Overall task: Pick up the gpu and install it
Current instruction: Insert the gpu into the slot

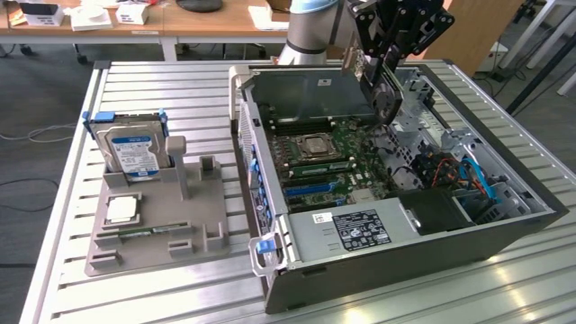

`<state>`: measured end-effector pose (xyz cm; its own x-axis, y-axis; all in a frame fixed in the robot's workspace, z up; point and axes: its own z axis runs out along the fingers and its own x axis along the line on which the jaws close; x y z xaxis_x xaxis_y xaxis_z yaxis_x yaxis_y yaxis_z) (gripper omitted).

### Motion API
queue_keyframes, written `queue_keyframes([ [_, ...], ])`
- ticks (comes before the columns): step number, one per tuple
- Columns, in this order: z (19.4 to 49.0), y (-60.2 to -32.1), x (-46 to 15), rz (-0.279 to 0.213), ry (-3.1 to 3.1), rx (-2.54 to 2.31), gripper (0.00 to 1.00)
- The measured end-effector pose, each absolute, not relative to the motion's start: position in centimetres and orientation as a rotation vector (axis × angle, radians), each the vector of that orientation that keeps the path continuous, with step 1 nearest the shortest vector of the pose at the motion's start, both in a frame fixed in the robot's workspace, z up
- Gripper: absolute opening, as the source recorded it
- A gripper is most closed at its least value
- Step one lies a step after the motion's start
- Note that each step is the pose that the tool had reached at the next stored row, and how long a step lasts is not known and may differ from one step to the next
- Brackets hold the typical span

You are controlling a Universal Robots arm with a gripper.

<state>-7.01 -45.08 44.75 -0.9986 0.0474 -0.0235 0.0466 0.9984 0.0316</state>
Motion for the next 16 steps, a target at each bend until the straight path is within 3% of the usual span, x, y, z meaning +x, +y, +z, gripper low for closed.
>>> queue_keyframes([
  [16,44.65,-45.07,-7.01,0.047,3.118,-0.004,0.27],
])
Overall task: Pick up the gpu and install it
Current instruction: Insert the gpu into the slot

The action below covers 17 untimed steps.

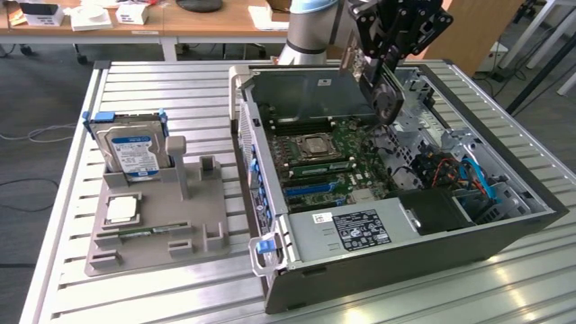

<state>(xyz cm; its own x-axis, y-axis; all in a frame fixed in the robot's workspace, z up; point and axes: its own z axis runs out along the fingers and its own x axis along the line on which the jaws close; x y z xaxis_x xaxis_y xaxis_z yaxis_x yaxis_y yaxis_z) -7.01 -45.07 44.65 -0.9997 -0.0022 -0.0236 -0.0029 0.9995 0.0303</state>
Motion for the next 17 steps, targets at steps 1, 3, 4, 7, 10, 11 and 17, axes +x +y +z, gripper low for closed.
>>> queue_keyframes([
  [1,44.63,-45.07,-7.01,0.047,3.118,-0.021,0.27],
  [3,44.58,-45.07,-7.01,0.048,3.118,-0.064,0.27],
  [4,44.56,-45.07,-7.01,0.048,3.117,-0.086,0.27],
  [7,44.48,-45.07,-7.01,0.048,3.115,-0.158,0.27],
  [10,44.4,-45.07,-7.01,0.048,3.111,-0.24,0.27],
  [11,44.37,-45.07,-7.01,0.048,3.109,-0.268,0.27],
  [17,44.17,-45.07,-7.01,0.048,3.091,-0.438,0.27],
])
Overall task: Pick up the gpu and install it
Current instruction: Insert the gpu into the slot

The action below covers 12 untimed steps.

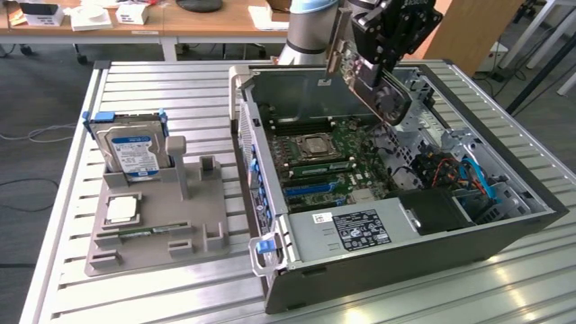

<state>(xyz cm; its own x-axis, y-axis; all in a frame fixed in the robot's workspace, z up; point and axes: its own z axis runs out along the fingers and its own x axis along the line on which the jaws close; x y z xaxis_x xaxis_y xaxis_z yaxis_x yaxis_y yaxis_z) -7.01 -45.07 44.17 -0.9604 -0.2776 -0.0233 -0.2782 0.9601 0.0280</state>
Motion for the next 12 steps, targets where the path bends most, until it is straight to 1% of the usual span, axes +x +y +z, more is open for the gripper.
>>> queue_keyframes([
  [12,43.75,-45.07,-7.01,0.05,3.028,-0.774,0.27],
])
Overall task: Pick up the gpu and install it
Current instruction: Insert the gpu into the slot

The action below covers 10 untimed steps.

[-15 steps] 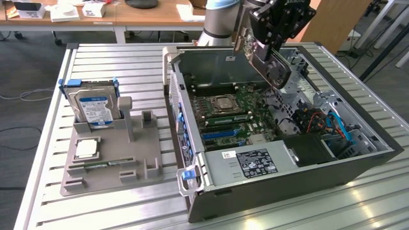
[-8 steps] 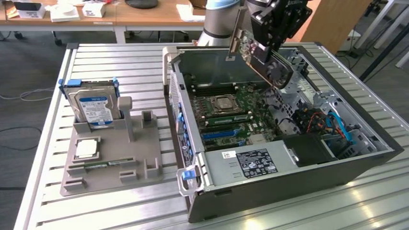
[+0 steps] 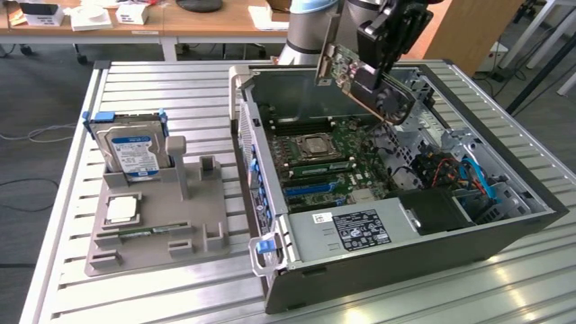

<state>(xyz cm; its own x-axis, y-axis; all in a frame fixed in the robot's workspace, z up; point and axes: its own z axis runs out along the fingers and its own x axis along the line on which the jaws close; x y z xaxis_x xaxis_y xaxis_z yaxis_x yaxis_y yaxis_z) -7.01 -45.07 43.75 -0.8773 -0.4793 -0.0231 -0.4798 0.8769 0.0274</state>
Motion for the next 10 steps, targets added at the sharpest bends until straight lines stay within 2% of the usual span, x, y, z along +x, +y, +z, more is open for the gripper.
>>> queue_keyframes([
  [10,43.38,-45.07,-7.01,0.052,2.949,-1.046,0.27],
])
